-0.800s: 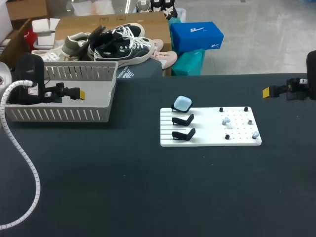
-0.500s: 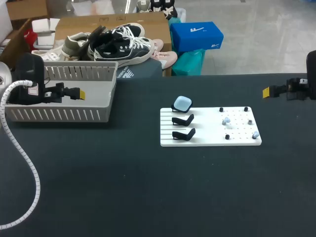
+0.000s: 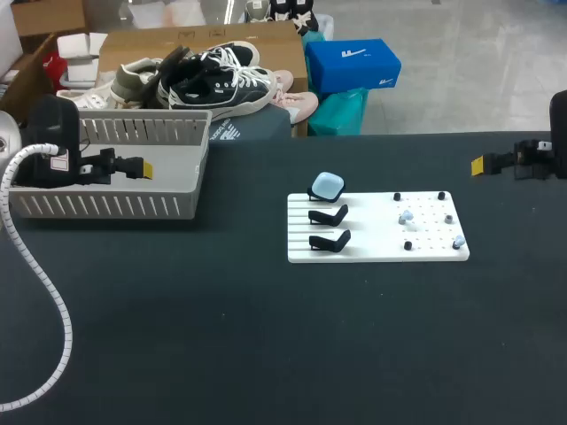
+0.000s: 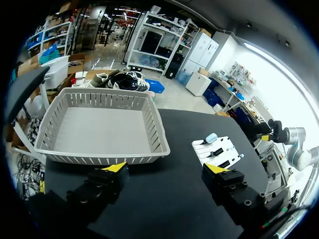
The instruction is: Pick up each earbud case from the left stands, insert the matching earbuds, close the lid, and place the case in the box.
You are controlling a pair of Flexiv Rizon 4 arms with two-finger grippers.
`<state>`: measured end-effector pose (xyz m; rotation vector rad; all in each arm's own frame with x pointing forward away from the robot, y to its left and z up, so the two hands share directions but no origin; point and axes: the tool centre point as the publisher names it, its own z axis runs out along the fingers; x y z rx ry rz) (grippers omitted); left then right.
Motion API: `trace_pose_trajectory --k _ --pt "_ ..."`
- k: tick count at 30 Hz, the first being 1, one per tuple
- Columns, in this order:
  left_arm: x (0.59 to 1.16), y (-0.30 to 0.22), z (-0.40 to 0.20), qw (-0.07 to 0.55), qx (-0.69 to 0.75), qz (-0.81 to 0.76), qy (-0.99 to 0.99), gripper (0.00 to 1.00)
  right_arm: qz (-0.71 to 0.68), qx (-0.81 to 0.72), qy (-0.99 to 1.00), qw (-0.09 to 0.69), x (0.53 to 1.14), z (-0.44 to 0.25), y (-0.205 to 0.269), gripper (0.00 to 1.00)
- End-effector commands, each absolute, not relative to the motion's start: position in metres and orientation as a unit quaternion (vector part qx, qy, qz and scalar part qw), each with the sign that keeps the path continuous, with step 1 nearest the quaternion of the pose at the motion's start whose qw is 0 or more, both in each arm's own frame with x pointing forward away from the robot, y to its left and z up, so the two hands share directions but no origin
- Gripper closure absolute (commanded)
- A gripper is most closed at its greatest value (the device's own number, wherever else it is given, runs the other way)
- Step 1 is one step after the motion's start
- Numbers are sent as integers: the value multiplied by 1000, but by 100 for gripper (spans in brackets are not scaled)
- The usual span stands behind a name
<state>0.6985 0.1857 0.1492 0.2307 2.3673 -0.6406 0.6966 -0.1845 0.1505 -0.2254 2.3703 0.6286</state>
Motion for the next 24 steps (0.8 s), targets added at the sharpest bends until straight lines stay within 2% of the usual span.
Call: trace_pose_trajectory --k 1,15,24 --pt "700 185 150 330 88 -243 908 0 241 -87 907 333 698 150 -185 0" --pt "700 185 150 330 88 -243 908 0 241 -87 907 333 698 150 -185 0" --pt "736 189 150 352 210 -265 873 0 241 -87 907 333 698 150 -185 0"
